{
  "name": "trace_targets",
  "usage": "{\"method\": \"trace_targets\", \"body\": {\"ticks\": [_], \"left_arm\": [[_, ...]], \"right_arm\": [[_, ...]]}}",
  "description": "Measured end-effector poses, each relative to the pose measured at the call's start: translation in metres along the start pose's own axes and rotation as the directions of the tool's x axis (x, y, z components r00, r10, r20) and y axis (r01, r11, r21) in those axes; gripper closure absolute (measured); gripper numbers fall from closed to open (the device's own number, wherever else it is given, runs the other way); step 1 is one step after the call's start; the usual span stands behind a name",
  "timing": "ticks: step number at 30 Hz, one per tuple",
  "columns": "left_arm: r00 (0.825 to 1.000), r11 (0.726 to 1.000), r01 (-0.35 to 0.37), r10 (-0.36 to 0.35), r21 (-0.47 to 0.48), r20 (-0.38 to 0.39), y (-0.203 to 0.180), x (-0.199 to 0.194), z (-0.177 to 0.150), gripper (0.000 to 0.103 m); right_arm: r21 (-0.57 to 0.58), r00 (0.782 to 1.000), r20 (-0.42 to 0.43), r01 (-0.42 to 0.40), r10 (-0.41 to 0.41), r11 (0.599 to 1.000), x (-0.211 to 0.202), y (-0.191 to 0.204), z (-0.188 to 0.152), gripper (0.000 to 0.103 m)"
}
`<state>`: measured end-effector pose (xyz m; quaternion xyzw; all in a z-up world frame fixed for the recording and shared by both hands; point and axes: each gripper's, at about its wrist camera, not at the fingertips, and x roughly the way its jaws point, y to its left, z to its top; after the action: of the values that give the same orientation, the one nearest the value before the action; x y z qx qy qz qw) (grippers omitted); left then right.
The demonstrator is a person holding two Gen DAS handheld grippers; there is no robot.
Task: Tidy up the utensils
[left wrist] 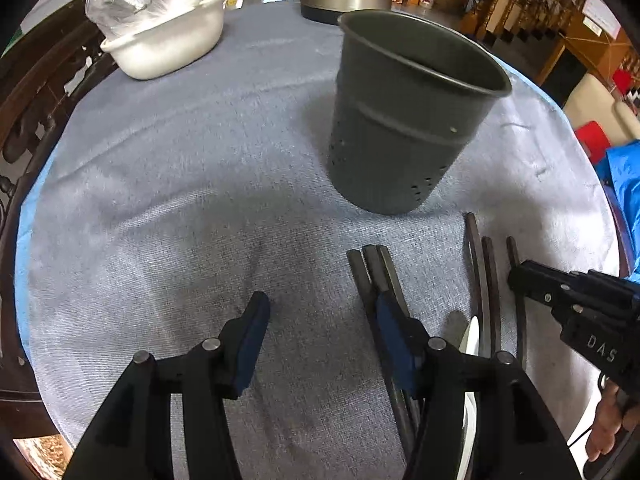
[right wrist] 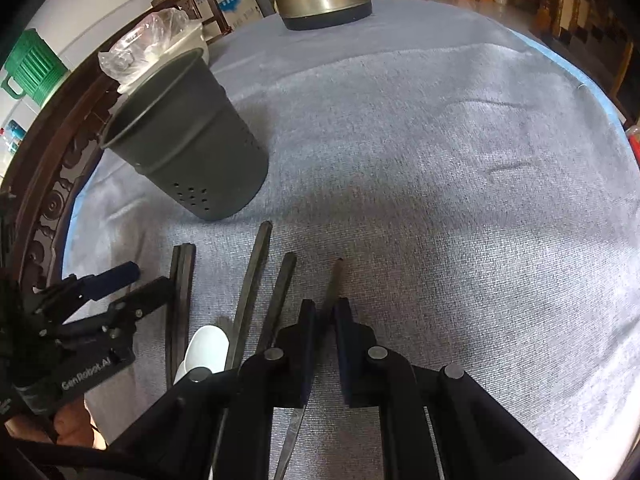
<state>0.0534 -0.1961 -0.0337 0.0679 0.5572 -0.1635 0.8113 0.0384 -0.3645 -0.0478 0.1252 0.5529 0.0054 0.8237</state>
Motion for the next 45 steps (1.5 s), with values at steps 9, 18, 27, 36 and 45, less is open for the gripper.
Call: {"method": "trace_targets", "body": {"ticks": [9, 18, 27, 36, 45], "left_arm": [[0.999, 0.999, -0.045, 0.045, 0.024, -0.002, -0.014, -0.001, 0.008, 0.042], [0.999, 0.997, -0.045, 0.044, 0.061, 0.016, -0.003, -0.006, -0.001, 0.093], [0.982, 0.998, 0.056, -0.058, 0.015, 0.180, 0.021, -0.065, -0.006, 0.097], [0.914, 0.994, 0.109, -0.092, -0.020, 0.394, 0.030, -0.137, 0.012, 0.097], [0.818, 0.987, 0.153, -0.102, -0.042, 0.567, 0.038, -0.202, 0.040, 0.097]], "right_arm": [[0.003, 1.000, 0.008, -0.001, 0.001, 1.000, 0.000, 0.002, -0.001, 0.091], [-0.078, 0.996, 0.006, 0.084, -0.084, 0.993, 0.006, 0.022, 0.004, 0.094], [-0.030, 0.988, 0.106, -0.111, 0.113, 0.993, -0.026, 0.015, -0.001, 0.097], [-0.070, 0.917, 0.339, -0.196, 0.208, 0.978, -0.100, 0.025, 0.000, 0.097], [-0.120, 0.767, 0.598, -0.202, 0.234, 0.972, -0.179, 0.051, 0.008, 0.097]]}}
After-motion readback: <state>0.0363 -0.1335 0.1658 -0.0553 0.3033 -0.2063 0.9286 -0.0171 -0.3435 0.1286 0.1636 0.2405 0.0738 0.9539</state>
